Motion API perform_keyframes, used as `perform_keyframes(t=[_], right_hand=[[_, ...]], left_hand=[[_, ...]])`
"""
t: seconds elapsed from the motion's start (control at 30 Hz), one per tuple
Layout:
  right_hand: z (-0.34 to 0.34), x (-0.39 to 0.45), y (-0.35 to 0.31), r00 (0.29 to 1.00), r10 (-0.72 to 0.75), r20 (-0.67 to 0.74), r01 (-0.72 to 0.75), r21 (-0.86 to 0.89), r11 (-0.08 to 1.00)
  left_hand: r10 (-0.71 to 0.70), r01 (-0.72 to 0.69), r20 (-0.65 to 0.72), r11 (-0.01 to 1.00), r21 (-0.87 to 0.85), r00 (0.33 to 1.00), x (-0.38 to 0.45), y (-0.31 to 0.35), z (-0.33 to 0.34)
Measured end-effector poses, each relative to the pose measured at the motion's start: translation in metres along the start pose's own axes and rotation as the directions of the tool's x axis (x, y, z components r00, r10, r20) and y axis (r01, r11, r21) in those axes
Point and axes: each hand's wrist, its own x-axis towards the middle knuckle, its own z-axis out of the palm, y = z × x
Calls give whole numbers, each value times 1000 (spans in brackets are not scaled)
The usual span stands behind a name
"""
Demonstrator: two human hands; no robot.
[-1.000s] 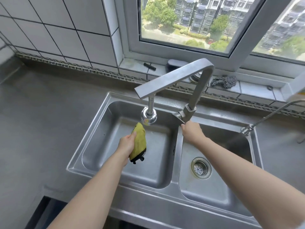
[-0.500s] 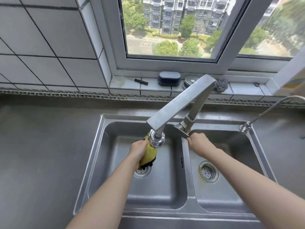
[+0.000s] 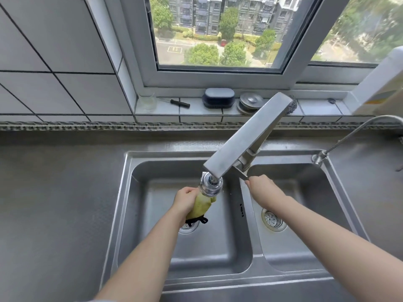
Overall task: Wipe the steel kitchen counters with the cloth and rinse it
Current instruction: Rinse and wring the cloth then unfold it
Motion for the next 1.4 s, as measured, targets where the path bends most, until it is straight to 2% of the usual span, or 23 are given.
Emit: perform_keyframes(t=[0.13, 0.2, 0.27, 0.33, 0.37, 0.43, 0.47, 0.53, 0.6, 0.7, 0.77, 0.83, 0.9, 0.97, 1.0, 1.07, 1.13, 1.2, 1.23, 1.3, 1.33, 1.4], right_hand=[[0, -3, -5, 998, 15, 65, -11, -54, 998], [2, -11, -15, 986, 47, 160, -37, -65, 997], [9, -18, -29, 947, 43, 319, -47, 4, 999], [20, -21, -44, 899, 13, 438, -107, 191, 976], [26, -23, -50, 875, 2, 483, -199, 358, 912], [38, -23, -61, 811, -16, 584, -437, 625, 647], [44, -23, -65, 777, -32, 628, -529, 680, 508], [55, -17, -73, 739, -40, 672, -625, 707, 331], [67, -10, -79, 720, -16, 694, -669, 700, 250], [77, -1, -88, 711, 95, 697, -703, 704, 101], [78, 5, -91, 705, 185, 685, -699, 715, 17], [77, 12, -91, 685, 225, 693, -695, 714, -83], [73, 17, -89, 694, 224, 684, -665, 729, -163], [68, 19, -90, 715, 209, 667, -628, 744, -228], [66, 19, -91, 721, 216, 658, -608, 751, -256], [64, 19, -91, 721, 229, 654, -583, 752, -308], [66, 17, -90, 727, 150, 671, -607, 728, -318], [65, 12, -91, 723, 8, 691, -666, 700, -258], [66, 10, -92, 713, -48, 700, -692, 691, -210], [70, 6, -97, 709, -103, 698, -706, 701, -102], [73, 6, -100, 720, -92, 688, -694, 715, -83], [77, 5, -102, 764, -36, 644, -640, 749, -173]], left_hand=[[-68, 70, 24, 994, -90, 997, 5, -9, 0], [-111, 120, 55, 977, -179, 992, 4, -12, -2], [-138, 152, 74, 959, -239, 988, 2, -15, -6], [-152, 169, 89, 953, -250, 984, 1, -18, -10], [-148, 170, 104, 951, -257, 984, 0, -19, -10], [-122, 146, 120, 963, -227, 985, -2, -23, -11], [-86, 104, 120, 983, -152, 989, -3, -25, -11], [14, -24, 143, 997, 73, 990, -9, -28, -11], [63, -94, 195, 984, 153, 979, -16, -31, -13], [91, -115, 257, 990, 78, 962, -27, -33, -20], [113, -143, 267, 985, 97, 957, -32, -32, -25], [142, -191, 235, 961, 199, 962, -34, -30, -31], [142, -213, 213, 906, 366, 967, -33, -30, -38], [68, -147, 185, 878, 455, 980, -29, -33, -49], [40, -111, 173, 897, 427, 984, -26, -35, -54], [31, -68, 152, 968, 241, 988, -20, -41, -63], [41, -47, 97, 997, 65, 994, -16, -40, -67], [-15, 21, 57, 994, -111, 998, -13, -38, -64], [-61, 76, 63, 958, -278, 996, -12, -37, -60], [-122, 137, 66, 782, -608, 990, -8, -34, -52], [-153, 149, 59, 689, -709, 986, -7, -33, -50], [-233, 198, 73, 578, -792, 970, -5, -30, -48]])
